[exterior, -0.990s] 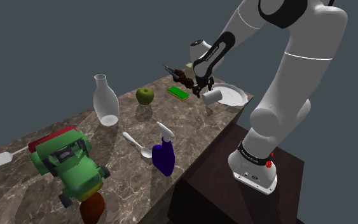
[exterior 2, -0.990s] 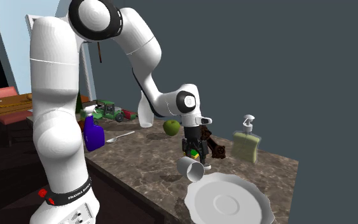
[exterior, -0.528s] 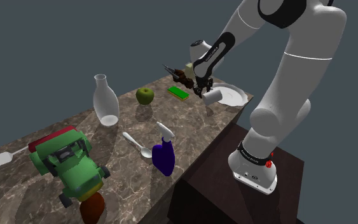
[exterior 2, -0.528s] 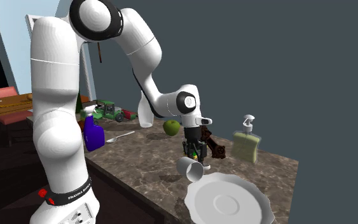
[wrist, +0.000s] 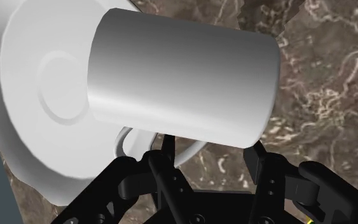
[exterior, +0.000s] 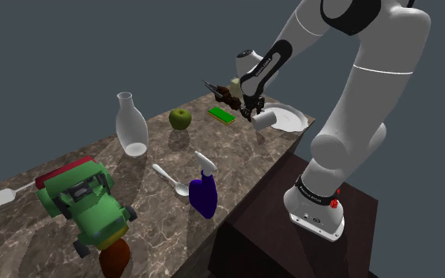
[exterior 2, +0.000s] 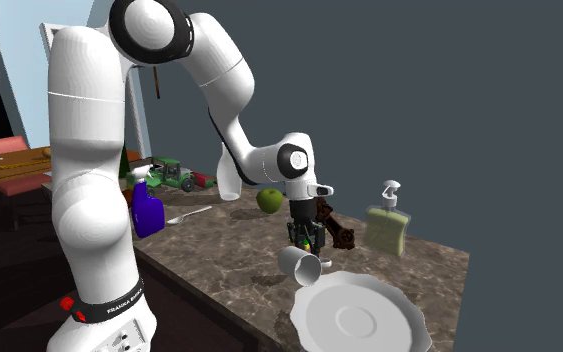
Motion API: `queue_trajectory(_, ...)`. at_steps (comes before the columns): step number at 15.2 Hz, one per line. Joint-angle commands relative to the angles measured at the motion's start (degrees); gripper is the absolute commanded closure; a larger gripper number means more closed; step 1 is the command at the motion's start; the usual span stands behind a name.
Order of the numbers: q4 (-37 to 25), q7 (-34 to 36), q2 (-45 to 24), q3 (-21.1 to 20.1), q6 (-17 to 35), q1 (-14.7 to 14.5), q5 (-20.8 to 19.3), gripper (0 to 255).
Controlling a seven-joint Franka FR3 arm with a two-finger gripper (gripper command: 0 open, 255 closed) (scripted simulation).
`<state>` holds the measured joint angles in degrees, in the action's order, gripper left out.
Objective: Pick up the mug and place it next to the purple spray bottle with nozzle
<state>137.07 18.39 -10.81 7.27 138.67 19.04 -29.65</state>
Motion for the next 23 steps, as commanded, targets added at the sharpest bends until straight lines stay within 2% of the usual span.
queue_trajectory(1, 0.0, 0.0, -0.02, 0.02, 0.0, 0.02, -0.01, 255)
queue_trajectory(23, -3.0, -7.24, 13.42, -1.0, -15.59, -0.59, 4.85, 255)
